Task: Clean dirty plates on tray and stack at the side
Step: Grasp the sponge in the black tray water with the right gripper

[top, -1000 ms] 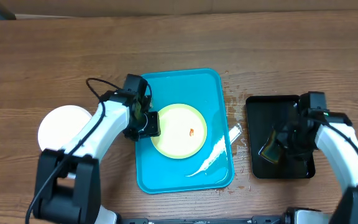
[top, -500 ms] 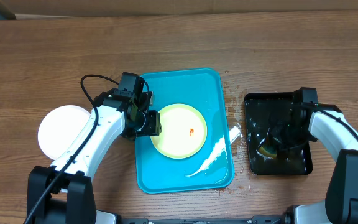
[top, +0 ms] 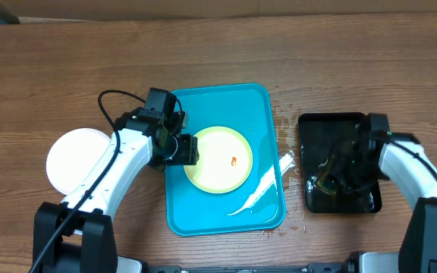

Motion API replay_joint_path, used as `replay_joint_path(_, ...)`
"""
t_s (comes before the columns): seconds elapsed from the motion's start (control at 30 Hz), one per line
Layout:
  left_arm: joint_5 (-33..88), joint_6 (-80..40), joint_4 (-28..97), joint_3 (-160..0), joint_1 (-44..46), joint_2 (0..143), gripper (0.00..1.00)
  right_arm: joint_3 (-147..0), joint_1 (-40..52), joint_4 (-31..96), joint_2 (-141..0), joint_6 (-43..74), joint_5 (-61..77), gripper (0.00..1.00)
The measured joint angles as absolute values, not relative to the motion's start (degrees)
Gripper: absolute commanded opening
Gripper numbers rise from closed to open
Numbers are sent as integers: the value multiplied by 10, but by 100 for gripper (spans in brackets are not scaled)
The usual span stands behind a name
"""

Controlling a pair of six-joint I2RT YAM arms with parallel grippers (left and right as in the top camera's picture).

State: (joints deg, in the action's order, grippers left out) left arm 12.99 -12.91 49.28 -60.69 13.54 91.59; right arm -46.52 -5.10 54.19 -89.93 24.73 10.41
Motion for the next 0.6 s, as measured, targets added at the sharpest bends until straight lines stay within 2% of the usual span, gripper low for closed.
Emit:
replay_joint_path(0.03, 129, -129, 493, -607, 135, 916, 70, -451, -51, 523, -899, 253, 107, 29)
replay_joint_path(0.1, 126, -129, 493, -607, 135, 916, 71, -430, -51, 492, -894, 265, 117, 9)
replay_joint_path(0.13, 126, -129, 493, -607, 135, 916, 72, -420, -51, 478, -887, 267, 123, 4)
replay_joint_path(0.4, 122, -129, 493, -607, 135, 916, 73, -430, -48, 497, -885, 280, 130, 4)
replay_joint_path(0.43, 122, -129, 493, -607, 135, 916, 73, -440, -48, 512, -888, 280, 127, 8)
replay_joint_path(0.5, 122, -129, 493, -607, 135, 916, 73, -463, -48, 542, -892, 281, 115, 29)
replay_joint_path(0.6, 122, -129, 493, -607, 135, 916, 73, -511, -48, 582, -893, 281, 79, 52)
